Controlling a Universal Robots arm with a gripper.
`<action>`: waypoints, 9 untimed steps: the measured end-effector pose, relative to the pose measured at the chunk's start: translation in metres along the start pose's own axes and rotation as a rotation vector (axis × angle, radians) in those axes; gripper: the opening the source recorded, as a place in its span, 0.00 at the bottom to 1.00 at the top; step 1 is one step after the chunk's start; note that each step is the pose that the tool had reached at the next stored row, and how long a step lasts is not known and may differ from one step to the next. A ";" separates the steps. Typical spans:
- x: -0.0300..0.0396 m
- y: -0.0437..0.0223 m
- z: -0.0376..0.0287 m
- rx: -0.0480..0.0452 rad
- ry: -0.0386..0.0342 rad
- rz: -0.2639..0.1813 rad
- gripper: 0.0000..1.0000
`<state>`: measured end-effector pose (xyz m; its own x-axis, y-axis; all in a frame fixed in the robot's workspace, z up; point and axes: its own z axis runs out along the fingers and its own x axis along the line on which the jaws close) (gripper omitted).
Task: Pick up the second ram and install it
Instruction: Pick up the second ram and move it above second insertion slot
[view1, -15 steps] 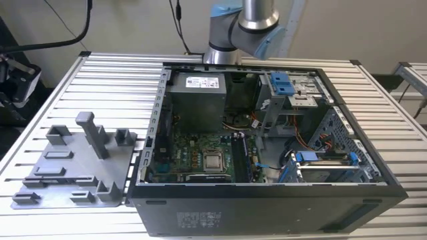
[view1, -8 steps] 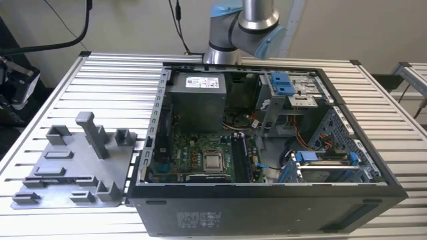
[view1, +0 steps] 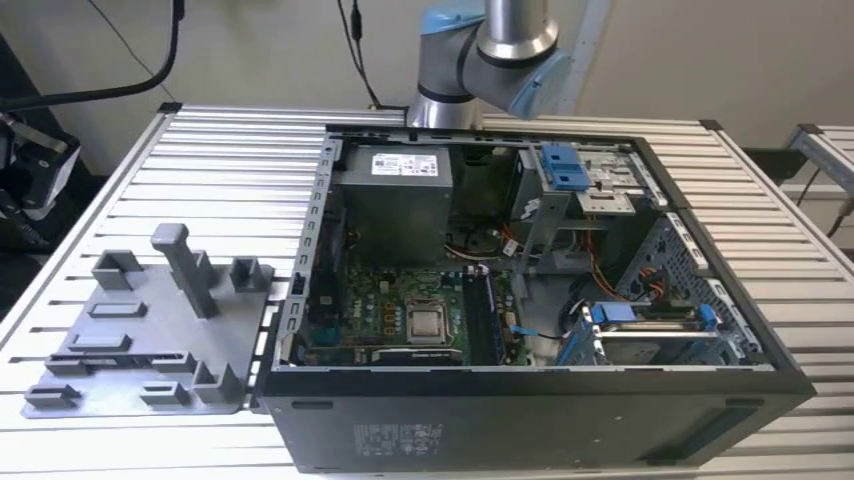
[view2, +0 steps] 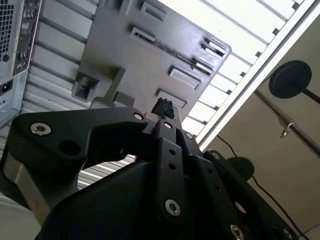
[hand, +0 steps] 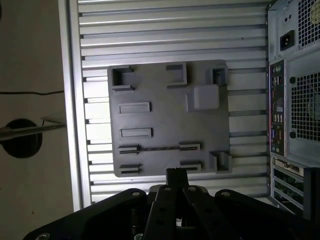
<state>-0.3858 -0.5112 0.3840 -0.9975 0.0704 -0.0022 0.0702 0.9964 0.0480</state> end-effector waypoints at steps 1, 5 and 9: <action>0.0000 0.0000 0.0000 0.0000 -0.0001 0.000 0.11; 0.0000 0.0000 0.0000 0.0000 0.0000 0.000 0.11; 0.0000 0.0000 0.0000 0.0000 0.0000 -0.002 0.11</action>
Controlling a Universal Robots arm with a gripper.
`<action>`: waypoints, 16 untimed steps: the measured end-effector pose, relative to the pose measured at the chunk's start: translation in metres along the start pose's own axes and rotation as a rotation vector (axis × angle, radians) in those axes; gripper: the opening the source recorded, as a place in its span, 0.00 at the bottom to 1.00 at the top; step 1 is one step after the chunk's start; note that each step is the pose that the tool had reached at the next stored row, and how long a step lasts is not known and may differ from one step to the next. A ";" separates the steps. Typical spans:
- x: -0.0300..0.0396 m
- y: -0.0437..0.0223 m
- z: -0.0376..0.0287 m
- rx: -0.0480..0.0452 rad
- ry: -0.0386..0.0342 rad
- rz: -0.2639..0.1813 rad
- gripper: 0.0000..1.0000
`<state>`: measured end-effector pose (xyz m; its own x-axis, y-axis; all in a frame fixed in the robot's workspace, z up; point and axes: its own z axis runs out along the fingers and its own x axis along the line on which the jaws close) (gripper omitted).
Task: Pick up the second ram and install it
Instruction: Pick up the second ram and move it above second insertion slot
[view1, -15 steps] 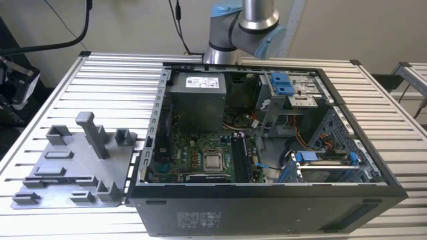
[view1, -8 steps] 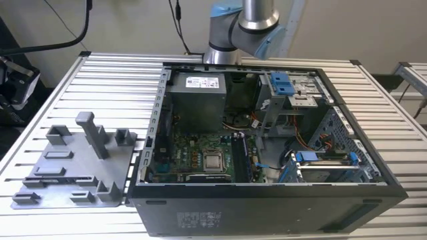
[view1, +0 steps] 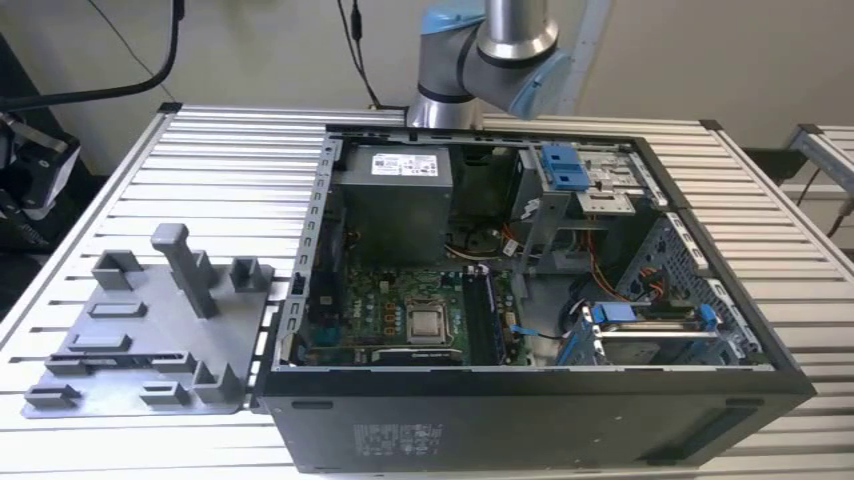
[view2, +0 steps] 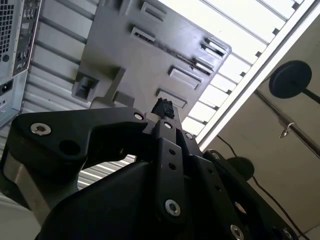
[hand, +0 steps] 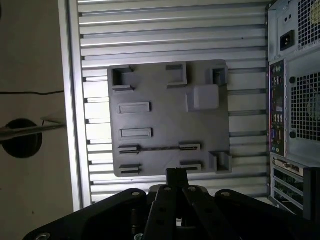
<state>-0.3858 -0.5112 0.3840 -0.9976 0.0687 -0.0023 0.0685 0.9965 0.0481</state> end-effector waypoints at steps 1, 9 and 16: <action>0.0000 0.0000 0.0000 0.0001 0.0002 -0.003 0.11; 0.0000 0.0000 0.0000 -0.0001 0.0022 -0.044 0.11; 0.0000 0.0000 0.0000 -0.0002 0.0044 -0.087 0.11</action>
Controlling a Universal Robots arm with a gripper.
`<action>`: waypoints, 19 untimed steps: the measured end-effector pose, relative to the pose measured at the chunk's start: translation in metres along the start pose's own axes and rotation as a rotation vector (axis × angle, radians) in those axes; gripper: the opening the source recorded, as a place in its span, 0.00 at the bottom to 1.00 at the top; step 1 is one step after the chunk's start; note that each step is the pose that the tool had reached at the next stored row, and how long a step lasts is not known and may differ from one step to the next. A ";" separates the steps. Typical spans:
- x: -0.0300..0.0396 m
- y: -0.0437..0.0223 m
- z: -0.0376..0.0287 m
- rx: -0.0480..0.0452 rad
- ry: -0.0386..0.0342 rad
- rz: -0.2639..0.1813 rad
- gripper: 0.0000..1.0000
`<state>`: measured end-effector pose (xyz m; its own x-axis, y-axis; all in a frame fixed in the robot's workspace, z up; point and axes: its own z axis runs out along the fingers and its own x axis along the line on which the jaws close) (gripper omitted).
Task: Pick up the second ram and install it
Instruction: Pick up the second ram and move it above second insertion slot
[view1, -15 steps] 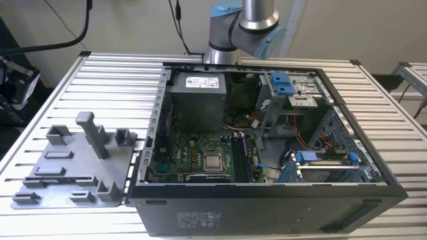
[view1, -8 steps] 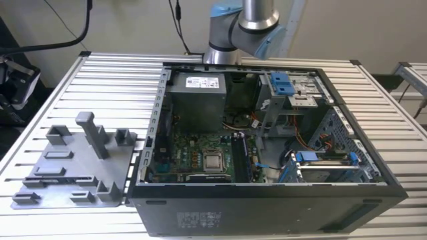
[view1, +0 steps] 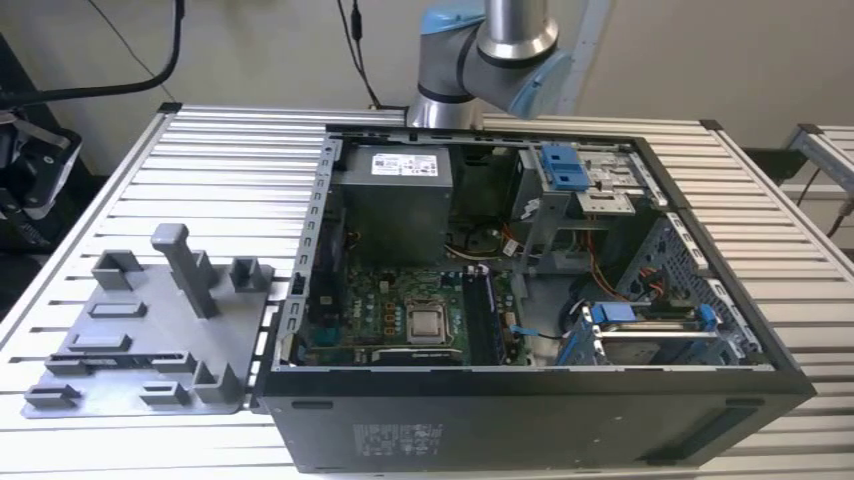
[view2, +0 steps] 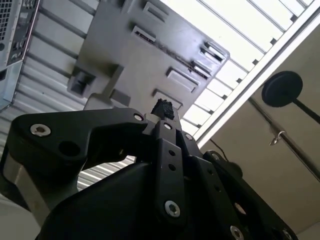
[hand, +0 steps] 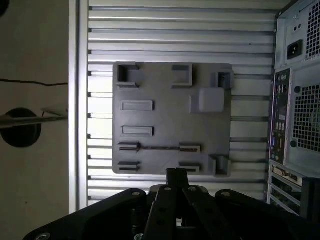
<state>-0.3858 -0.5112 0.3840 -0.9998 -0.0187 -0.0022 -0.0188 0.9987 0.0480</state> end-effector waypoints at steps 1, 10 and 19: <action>0.0000 0.0000 0.0000 0.0000 0.0006 -0.011 0.11; 0.0000 0.0000 0.0000 -0.0003 0.0058 -0.122 0.11; 0.0000 0.0000 0.0000 -0.0005 0.0110 -0.229 0.11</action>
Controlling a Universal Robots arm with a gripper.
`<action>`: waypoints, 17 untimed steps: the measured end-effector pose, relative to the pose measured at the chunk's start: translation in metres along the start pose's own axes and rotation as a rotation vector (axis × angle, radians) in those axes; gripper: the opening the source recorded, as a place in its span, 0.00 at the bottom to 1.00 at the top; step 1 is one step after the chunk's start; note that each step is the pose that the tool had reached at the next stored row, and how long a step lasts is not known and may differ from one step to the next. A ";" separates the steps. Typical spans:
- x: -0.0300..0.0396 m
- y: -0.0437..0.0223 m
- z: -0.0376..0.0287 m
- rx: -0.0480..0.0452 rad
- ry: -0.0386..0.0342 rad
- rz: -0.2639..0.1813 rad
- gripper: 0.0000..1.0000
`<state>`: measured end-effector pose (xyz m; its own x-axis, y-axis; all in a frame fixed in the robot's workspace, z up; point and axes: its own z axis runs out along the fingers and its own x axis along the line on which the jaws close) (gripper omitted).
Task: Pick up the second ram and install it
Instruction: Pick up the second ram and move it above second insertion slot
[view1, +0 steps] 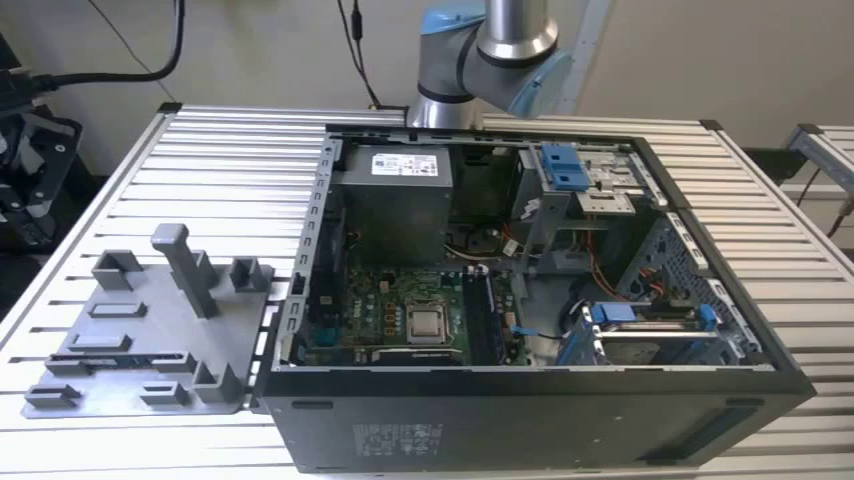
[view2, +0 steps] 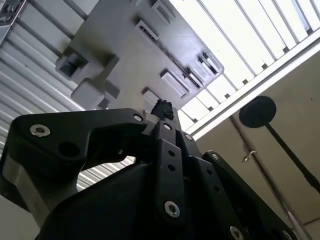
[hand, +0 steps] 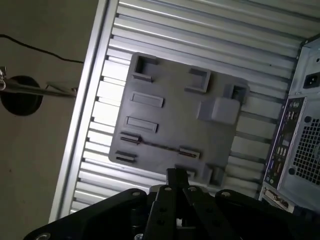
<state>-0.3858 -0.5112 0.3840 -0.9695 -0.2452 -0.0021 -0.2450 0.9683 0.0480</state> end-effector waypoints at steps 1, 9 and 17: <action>0.0000 0.0000 0.0000 0.0000 0.0005 -0.011 0.11; 0.0000 0.0000 0.0000 -0.0003 0.0054 -0.113 0.11; 0.0000 0.0000 0.0000 -0.0005 0.0107 -0.223 0.11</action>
<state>-0.3858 -0.5112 0.3840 -0.8913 -0.4534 -0.0021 -0.4530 0.8902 0.0480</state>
